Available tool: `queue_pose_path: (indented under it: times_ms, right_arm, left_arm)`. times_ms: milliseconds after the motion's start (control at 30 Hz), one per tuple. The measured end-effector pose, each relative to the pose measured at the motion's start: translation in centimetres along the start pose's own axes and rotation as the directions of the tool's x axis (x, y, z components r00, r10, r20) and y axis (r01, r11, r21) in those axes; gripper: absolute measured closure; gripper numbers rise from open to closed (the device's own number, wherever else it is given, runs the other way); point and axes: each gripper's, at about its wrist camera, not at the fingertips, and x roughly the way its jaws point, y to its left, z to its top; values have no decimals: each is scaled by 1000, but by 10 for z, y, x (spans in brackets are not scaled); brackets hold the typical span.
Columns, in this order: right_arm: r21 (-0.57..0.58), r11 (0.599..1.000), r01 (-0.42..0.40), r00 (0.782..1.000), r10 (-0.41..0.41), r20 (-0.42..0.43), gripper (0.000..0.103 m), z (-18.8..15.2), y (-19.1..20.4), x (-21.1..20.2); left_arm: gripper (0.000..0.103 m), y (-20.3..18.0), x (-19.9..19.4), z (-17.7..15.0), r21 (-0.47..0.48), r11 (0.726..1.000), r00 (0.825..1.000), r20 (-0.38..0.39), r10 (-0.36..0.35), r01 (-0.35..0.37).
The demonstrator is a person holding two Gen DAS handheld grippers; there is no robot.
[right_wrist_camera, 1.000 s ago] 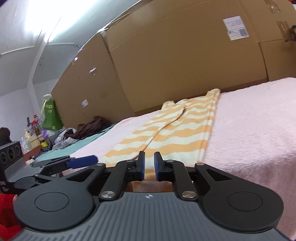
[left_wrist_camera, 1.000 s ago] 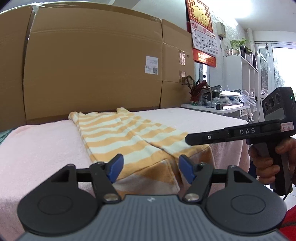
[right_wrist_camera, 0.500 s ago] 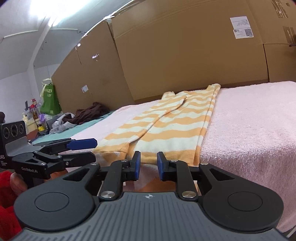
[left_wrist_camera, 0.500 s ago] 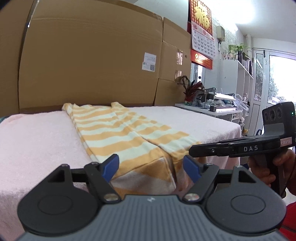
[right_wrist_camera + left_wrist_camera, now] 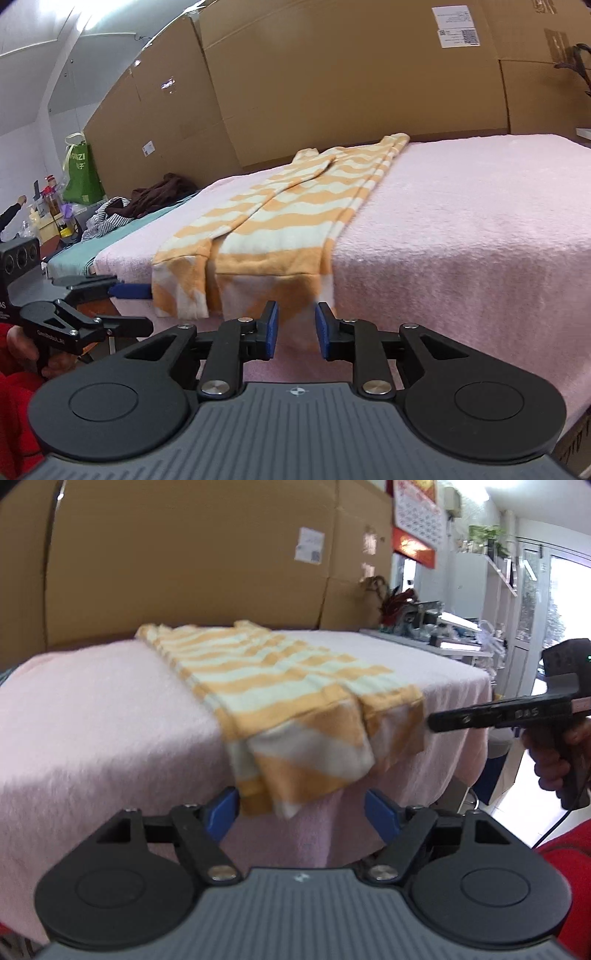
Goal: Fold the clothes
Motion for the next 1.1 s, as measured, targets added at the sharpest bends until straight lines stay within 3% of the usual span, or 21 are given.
queue_pose_path:
  times_ms: [133, 233, 300, 533, 733, 800, 900, 967, 1100]
  right_arm:
    - [9, 1000, -22, 1000, 22, -2, 75, 3, -12, -4]
    - [17, 999, -39, 999, 39, -3, 73, 6, -20, -7]
    - [8, 998, -57, 998, 57, -10, 72, 8, -24, -5]
    - [35, 978, -205, 976, 207, -61, 62, 14, -47, 14]
    - [74, 951, -299, 950, 304, -71, 62, 17, -66, 30]
    - [59, 944, -324, 940, 329, -92, 62, 16, -63, 34]
    - [48, 931, -361, 926, 364, -101, 63, 15, -57, 36]
    - [48, 927, -371, 921, 374, -105, 67, 16, -56, 35]
    - [67, 922, -381, 915, 386, -116, 85, 16, -60, 28]
  left_arm:
    - [33, 13, 1, 4, -96, 995, 999, 27, -30, 33]
    - [23, 15, 9, 14, -91, 992, 996, 48, -81, 85]
    - [23, 19, 16, 18, -87, 989, 992, 51, -115, 119]
    - [24, 50, 51, 20, -116, 968, 972, -47, -228, 222]
    - [24, 41, 63, 28, -107, 938, 937, -86, -340, 330]
    - [24, 36, 66, 27, -95, 937, 933, -100, -345, 336]
    - [30, 38, 63, 31, -133, 923, 923, -92, -373, 360]
    - [39, 41, 61, 35, -159, 909, 910, -100, -403, 386]
    - [56, 42, 53, 34, -171, 901, 901, -111, -420, 399]
